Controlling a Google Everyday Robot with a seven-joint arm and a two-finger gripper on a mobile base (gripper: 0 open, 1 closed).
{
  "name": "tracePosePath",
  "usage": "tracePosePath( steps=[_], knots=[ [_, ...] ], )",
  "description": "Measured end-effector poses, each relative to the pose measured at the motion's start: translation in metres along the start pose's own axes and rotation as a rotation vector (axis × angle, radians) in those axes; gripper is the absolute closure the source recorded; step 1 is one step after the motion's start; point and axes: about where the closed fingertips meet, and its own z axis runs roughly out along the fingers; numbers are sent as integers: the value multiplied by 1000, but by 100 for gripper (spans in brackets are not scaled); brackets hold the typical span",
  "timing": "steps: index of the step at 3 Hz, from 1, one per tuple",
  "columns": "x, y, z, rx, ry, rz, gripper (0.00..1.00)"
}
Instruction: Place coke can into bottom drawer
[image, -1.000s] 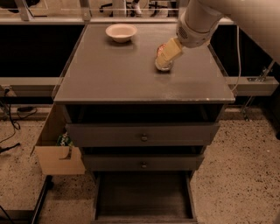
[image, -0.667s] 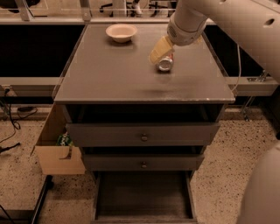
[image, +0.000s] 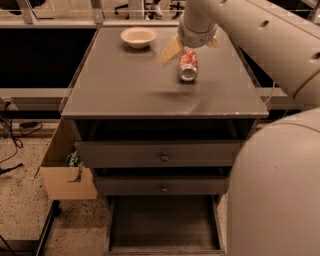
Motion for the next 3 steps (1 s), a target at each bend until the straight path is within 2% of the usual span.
tracePosePath(
  steps=[1, 3],
  knots=[
    [-16, 9, 24, 13, 29, 35, 0],
    [-21, 9, 54, 32, 81, 69, 0]
  ],
)
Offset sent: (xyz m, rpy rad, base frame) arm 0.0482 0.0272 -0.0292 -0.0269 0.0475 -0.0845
